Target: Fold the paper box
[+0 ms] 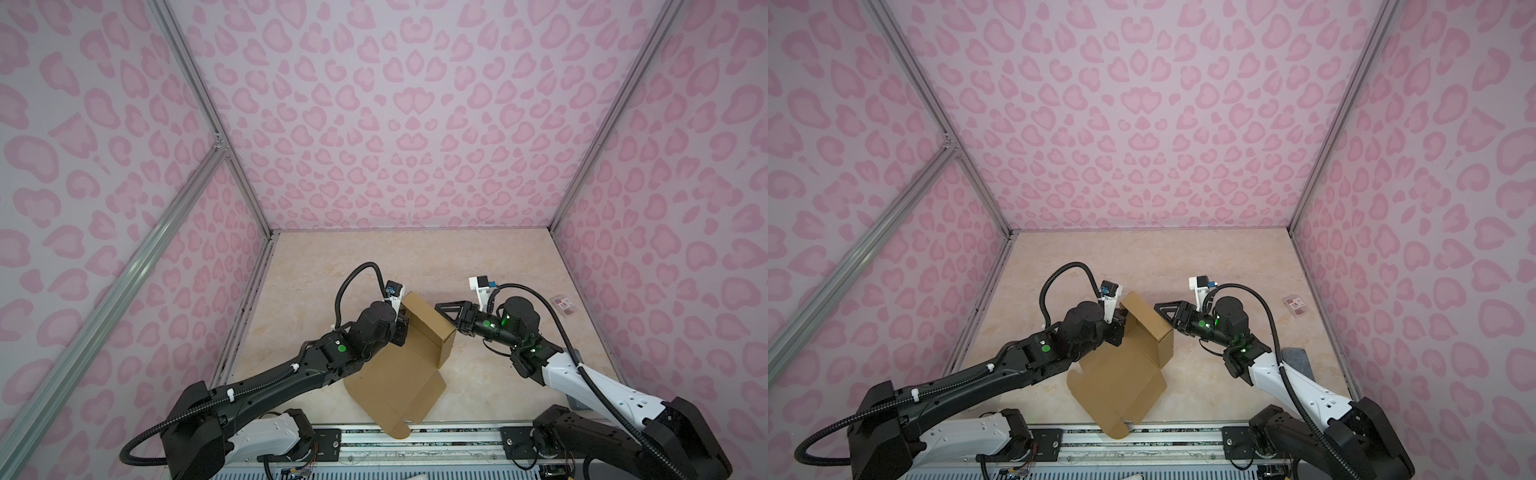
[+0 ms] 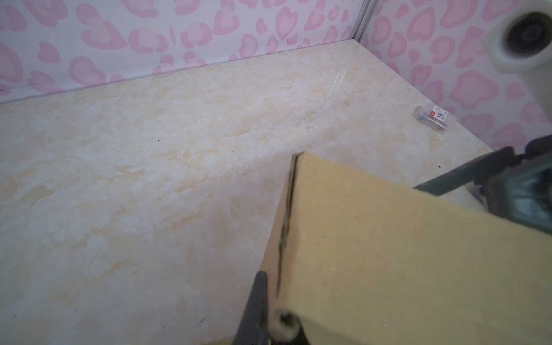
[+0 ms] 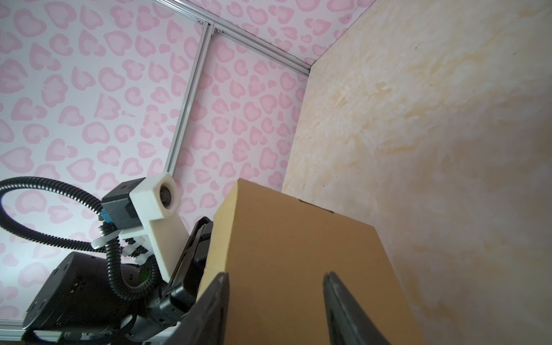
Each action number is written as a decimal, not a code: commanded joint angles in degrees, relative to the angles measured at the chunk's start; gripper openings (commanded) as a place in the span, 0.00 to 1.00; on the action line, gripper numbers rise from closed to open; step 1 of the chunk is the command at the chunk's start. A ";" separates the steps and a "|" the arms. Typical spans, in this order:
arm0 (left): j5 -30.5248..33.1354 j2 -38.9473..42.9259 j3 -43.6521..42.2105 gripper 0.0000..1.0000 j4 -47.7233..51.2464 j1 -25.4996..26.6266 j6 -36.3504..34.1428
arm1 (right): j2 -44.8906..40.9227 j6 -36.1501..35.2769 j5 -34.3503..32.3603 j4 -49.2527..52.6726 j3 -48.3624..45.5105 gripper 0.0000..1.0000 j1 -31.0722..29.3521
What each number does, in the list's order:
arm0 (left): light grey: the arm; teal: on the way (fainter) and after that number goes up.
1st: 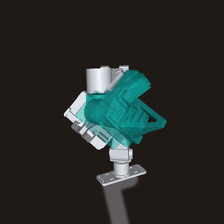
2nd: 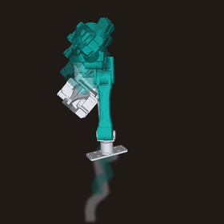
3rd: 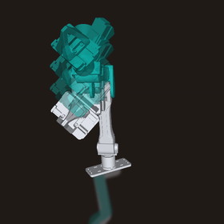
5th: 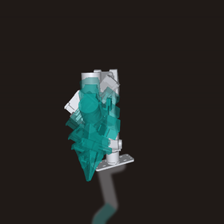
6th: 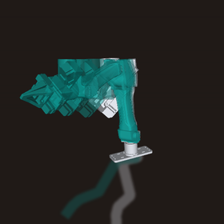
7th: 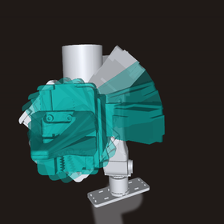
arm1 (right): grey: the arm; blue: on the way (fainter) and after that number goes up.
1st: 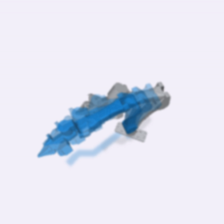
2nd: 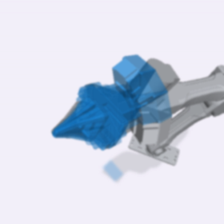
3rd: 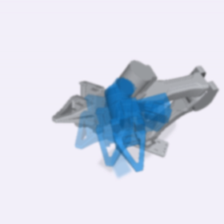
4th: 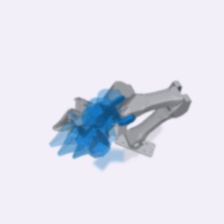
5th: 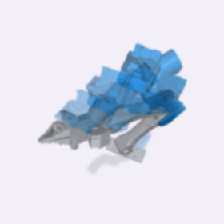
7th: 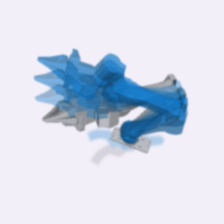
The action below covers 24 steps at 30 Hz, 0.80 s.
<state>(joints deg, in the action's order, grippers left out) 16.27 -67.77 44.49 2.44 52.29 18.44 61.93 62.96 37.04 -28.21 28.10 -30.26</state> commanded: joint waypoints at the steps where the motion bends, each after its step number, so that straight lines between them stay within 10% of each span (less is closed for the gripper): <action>1: -1.91 -0.61 -1.75 0.02 -4.06 -0.17 0.54 | -1.55 -4.34 -1.15 5.63 0.74 0.55 1.17; 12: 0.26 -4.55 -7.31 0.02 -12.85 -0.17 -1.92 | -5.17 -23.53 -6.60 30.00 11.29 0.58 2.00; 24: 1.13 -8.68 -9.29 0.03 -19.18 -0.14 -3.83 | -0.81 -39.84 -22.24 43.92 18.04 0.58 -12.27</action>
<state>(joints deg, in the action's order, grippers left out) 16.93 -76.07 35.88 -11.97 52.18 15.51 60.45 27.53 20.43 11.86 46.57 -41.89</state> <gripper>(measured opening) 0.074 0.579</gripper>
